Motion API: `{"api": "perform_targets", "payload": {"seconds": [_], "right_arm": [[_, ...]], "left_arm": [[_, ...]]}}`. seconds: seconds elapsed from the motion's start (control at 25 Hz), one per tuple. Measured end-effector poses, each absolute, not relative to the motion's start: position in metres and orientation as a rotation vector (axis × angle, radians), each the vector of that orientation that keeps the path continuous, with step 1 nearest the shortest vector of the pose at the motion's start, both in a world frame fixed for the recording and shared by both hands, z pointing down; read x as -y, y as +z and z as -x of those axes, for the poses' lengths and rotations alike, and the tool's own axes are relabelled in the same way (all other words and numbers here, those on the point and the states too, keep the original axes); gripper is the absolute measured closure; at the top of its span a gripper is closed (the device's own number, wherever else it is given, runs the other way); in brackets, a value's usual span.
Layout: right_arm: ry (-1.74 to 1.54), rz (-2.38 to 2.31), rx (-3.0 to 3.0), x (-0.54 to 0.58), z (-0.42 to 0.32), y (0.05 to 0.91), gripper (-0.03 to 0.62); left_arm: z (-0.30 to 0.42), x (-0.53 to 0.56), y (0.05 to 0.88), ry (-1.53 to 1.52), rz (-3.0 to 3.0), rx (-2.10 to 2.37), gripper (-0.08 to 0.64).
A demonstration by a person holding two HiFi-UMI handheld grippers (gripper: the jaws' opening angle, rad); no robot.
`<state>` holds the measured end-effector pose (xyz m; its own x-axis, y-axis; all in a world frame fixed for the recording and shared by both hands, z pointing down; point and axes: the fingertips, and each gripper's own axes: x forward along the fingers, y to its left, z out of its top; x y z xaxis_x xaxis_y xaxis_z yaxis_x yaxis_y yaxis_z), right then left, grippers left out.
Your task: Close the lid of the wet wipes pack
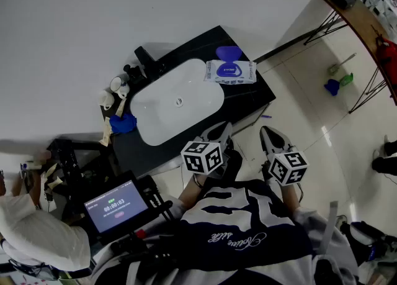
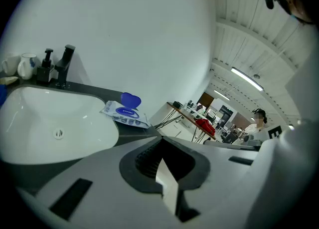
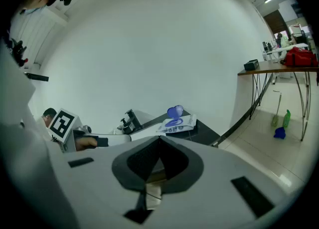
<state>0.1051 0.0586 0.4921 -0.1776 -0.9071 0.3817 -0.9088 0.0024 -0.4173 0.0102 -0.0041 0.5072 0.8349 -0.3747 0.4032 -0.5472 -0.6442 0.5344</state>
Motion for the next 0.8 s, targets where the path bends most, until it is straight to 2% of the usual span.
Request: {"api": "perform_targets", "payload": {"seconds": [0.28, 0.8], "right_arm": [[0.939, -2.093, 2.127, 0.02, -0.116, 0.492, 0.594], [1.019, -2.054, 1.96, 0.07, -0.154, 0.52, 0.594]], "left_arm": [[-0.004, 0.109, 0.537, 0.393, -2.314, 0.693, 0.561], [-0.037, 0.212, 0.618, 0.532, -2.182, 0.72, 0.561]]}}
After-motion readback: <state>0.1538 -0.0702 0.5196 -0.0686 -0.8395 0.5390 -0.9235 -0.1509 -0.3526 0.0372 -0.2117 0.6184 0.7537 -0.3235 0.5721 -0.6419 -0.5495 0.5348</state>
